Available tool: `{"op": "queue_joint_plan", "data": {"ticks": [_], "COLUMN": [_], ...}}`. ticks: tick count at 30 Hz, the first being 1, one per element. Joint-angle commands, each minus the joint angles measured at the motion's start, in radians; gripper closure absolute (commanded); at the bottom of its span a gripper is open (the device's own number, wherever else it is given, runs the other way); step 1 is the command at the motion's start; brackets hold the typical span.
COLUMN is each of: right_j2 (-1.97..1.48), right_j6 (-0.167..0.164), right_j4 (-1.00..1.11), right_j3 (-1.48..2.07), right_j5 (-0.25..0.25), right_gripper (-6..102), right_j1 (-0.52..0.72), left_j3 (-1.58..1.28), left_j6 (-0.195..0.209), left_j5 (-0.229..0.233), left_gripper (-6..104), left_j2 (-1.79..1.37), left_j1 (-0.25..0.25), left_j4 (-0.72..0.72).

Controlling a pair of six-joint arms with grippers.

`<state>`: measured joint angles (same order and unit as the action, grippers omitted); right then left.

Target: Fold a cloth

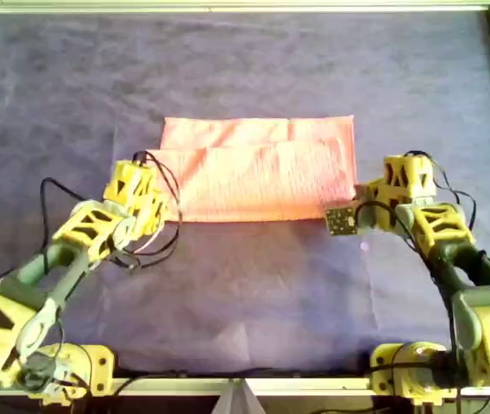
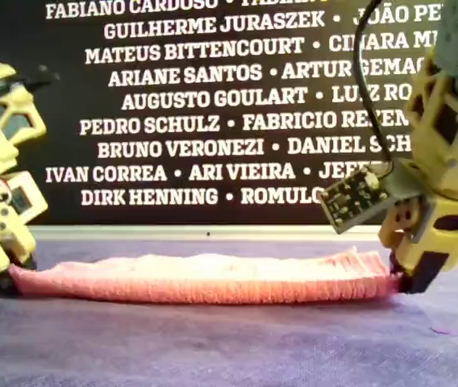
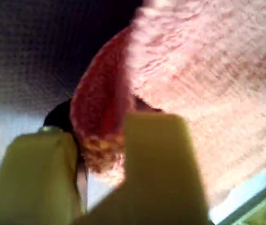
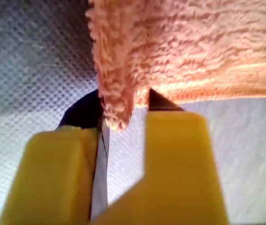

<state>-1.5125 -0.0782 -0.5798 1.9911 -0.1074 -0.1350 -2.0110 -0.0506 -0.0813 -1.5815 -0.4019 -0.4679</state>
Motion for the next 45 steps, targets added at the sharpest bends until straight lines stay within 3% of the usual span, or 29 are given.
{"op": "queue_joint_plan", "data": {"ticks": [1, 6, 18, 30, 31, 37, 42, 45], "right_j2": [-0.130, -0.334, -0.989, -1.485, -1.509, -1.525, -1.351, -1.241], "right_j6": [0.006, 0.008, -0.009, 0.006, -0.006, -0.008, -0.009, 0.006], "right_j4": [-0.025, -0.025, -0.025, -0.005, -0.005, -0.002, 0.000, 0.054], "right_j3": [0.005, 0.081, 0.575, 0.920, 0.923, 0.923, 0.894, 0.867], "right_j5": [-0.005, 0.009, 0.012, -0.002, -0.002, -0.003, -0.005, -0.003], "right_gripper": [44, 39, 39, 38, 38, 38, 38, 38], "right_j1": [-0.003, -0.003, -0.002, -0.011, -0.005, -0.020, -0.023, -0.018], "left_j3": [-0.021, -0.121, -0.538, -0.709, -0.721, -0.792, -0.822, -0.825], "left_j6": [-0.008, -0.008, -0.008, -0.009, -0.009, -0.009, -0.009, -0.009], "left_j5": [0.006, 0.006, 0.006, 0.006, 0.006, 0.008, 0.009, 0.009], "left_gripper": [53, 48, 48, 47, 47, 47, 47, 47], "left_j2": [-0.173, -0.388, -0.841, -1.526, -1.531, -1.526, -1.525, -1.525], "left_j1": [0.002, -0.005, -0.006, 0.003, 0.003, 0.005, 0.005, 0.048], "left_j4": [0.005, 0.005, 0.005, 0.006, 0.008, 0.017, 0.017, 0.020]}}
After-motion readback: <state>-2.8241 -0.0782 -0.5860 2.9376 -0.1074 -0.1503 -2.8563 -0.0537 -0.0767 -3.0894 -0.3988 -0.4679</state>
